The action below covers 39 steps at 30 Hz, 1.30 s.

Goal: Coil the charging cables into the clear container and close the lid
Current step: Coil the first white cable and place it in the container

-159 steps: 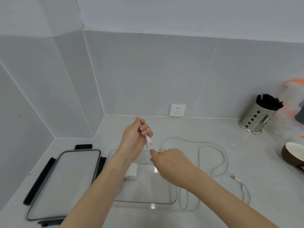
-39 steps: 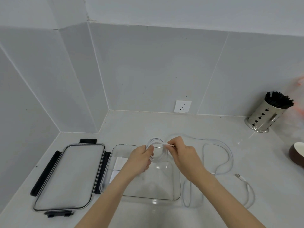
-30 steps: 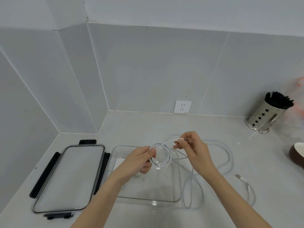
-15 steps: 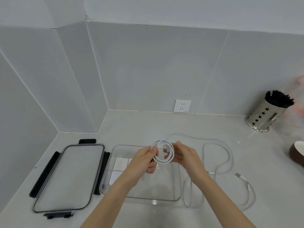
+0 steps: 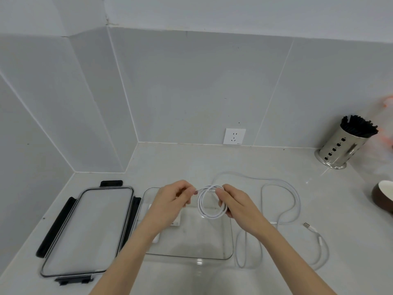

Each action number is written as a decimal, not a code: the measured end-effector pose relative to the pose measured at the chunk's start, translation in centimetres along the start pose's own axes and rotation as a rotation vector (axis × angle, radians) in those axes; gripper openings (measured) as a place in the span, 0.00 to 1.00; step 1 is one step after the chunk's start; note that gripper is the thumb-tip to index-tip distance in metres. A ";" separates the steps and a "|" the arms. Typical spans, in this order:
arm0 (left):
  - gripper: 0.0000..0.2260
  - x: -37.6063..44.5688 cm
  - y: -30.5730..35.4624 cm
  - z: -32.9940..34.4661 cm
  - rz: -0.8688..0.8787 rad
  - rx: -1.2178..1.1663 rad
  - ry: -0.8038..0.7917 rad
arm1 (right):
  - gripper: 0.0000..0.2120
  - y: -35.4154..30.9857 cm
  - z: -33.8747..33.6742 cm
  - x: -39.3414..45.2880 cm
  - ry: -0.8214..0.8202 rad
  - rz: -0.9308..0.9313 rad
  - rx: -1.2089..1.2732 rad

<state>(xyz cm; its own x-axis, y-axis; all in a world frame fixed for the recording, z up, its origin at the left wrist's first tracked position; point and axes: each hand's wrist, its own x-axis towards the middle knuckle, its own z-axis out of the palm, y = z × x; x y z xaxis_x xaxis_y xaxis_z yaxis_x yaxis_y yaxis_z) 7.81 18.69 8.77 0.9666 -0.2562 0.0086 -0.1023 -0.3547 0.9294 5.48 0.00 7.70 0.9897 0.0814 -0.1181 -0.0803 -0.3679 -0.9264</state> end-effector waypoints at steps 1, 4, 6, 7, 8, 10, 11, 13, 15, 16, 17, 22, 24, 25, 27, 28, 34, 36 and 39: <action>0.10 0.0 0.0 -0.2 0.042 0.060 0.043 | 0.17 -0.1 0.0 -0.1 -0.012 -0.013 -0.009; 0.10 -0.3 0.1 -0.4 0.113 0.085 0.146 | 0.17 -0.9 -0.2 -0.1 -0.040 -0.053 -0.003; 0.11 -0.5 0.5 -0.3 0.153 0.069 0.193 | 0.18 -1.3 -0.4 -0.2 -0.057 -0.077 -0.032; 0.11 -0.7 0.8 -0.2 0.169 0.071 0.213 | 0.19 -1.5 -0.5 -0.2 -0.068 -0.085 -0.053; 0.11 -0.8 1.2 -0.2 0.185 0.071 0.234 | 0.20 -1.6 -0.6 -0.2 -0.081 -0.090 -0.066; 0.12 -0.8 1.5 -0.3 0.210 0.056 0.288 | 0.20 -1.9 -0.6 -0.2 -0.118 -0.093 -0.068; 0.12 -0.8 1.6 -0.4 0.219 0.046 0.317 | 0.19 -2.1 -0.6 -0.2 -0.140 -0.092 -0.059; 0.10 -0.7 1.6 -0.4 0.221 0.029 0.346 | 0.16 -2.5 -0.8 -0.2 -0.176 -0.080 -0.012; 0.07 -0.6 1.4 -0.2 0.199 -0.003 0.357 | 0.14 -2.8 -1.0 -0.2 -0.190 -0.052 0.054; 0.07 -0.5 1.2 0.0 0.184 -0.017 0.365 | 0.14 -3.0 -1.0 -0.3 -0.190 -0.039 0.075; 0.08 -0.5 0.9 0.3 0.166 -0.024 0.370 | 0.14 -3.1 -1.0 -0.3 -0.188 -0.030 0.089; 0.09 -0.6 -0.8 2.2 0.125 0.003 0.364 | 0.15 -2.8 -0.8 -0.4 -0.138 -0.014 0.152; 0.13 -0.7 -0.7 2.6 0.089 -0.048 0.346 | 0.14 -2.5 -0.7 -0.4 -0.130 -0.012 0.166; 0.14 -0.8 -0.5 2.7 0.050 -0.085 0.315 | 0.14 -2.2 -0.6 -0.3 -0.126 -0.012 0.175; 0.13 -1.1 0.1 3.0 -0.039 -0.183 0.248 | 0.14 -1.8 -0.5 -0.2 -0.112 -0.012 0.188; 0.12 -1.2 0.5 3.1 -0.086 -0.258 0.223 | 0.14 -1.6 -0.4 -0.1 -0.104 -0.012 0.185; 0.22 -1.0 1.5 2.7 -0.291 -0.372 0.073 | 0.16 -0.7 -0.1 0.3 0.007 -0.087 -0.066; 0.19 -0.8 0.7 2.5 -0.257 -0.179 0.033 | 0.16 -0.5 -0.2 0.2 0.022 -0.123 -0.142; 0.19 -0.9 -0.2 2.5 -0.215 -0.125 -0.006 | 0.16 -0.3 0.0 0.1 0.020 -0.146 -0.199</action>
<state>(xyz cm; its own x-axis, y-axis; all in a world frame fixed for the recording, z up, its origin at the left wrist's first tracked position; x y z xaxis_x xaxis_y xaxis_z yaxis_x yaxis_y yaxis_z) 6.35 16.71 7.63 0.9616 -0.1921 -0.1962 0.1359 -0.2877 0.9480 5.61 0.12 7.99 0.9914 0.1292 0.0212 0.0870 -0.5293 -0.8440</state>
